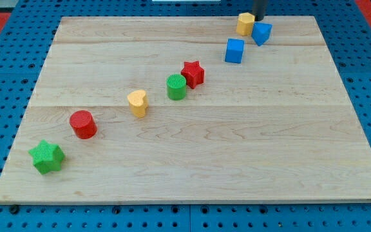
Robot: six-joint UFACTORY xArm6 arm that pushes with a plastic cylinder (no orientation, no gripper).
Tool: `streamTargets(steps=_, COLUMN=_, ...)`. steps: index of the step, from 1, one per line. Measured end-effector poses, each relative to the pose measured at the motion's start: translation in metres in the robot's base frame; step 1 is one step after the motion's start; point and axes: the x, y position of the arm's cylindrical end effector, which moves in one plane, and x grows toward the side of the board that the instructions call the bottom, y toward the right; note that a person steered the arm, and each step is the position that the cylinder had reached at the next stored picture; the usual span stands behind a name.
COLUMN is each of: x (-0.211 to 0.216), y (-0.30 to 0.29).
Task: Push the blue triangle to the right side of the blue cube
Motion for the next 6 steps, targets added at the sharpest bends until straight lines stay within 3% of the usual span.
streamTargets(steps=2, x=0.022, y=-0.051)
streamTargets(steps=4, x=-0.002, y=-0.03)
streamTargets(steps=6, x=0.043, y=0.005)
